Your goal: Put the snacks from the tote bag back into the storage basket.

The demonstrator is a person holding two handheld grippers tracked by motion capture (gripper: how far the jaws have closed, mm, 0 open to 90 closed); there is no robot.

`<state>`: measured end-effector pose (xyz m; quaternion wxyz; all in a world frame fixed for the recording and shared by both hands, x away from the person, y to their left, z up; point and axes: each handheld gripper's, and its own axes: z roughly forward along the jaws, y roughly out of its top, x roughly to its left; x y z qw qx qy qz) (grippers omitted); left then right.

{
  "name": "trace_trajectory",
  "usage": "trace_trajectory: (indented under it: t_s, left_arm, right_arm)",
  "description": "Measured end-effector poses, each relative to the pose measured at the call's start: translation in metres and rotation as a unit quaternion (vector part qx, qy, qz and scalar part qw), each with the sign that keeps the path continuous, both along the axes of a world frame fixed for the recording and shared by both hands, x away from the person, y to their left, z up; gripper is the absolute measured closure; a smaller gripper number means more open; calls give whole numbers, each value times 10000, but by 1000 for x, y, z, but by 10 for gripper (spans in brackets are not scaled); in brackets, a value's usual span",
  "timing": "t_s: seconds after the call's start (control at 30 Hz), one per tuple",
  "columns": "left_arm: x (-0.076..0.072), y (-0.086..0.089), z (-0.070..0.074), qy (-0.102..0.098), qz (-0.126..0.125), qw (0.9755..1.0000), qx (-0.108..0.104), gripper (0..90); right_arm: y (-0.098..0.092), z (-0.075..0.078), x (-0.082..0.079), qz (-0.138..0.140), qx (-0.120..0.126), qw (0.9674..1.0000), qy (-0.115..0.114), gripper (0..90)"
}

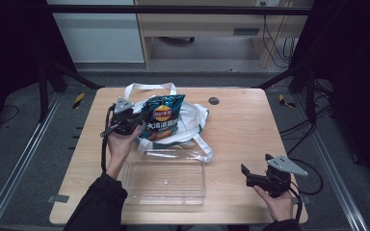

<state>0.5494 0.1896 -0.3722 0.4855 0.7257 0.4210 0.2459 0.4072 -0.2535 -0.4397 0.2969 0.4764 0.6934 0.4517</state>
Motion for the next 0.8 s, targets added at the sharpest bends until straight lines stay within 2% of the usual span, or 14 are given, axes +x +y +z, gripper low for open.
trace_trajectory:
  t_s: [0.17,0.27,0.37,0.6,0.73,0.8]
  left_arm:
    - [-4,0,3,-53,-107,9998,-182,900]
    - [-11,0,9,-172,-156,9992,-318,900]
    - [-15,0,13,-250,-175,9989,-361,900]
    - [-27,2,33,-513,-221,9967,-596,900]
    - [-36,1,47,-728,-334,9943,-705,900]
    - [-41,0,55,-827,-362,9935,-697,900]
  right_arm:
    - [0,0,0,0,5,10000,-1,54]
    - [0,0,0,3,3,10000,-4,54]
    - [0,0,0,8,3,10000,-1,54]
    - [0,0,0,2,0,10000,-4,54]
    - [0,0,0,7,-3,10000,-4,54]
    - [0,0,0,6,3,10000,-2,54]
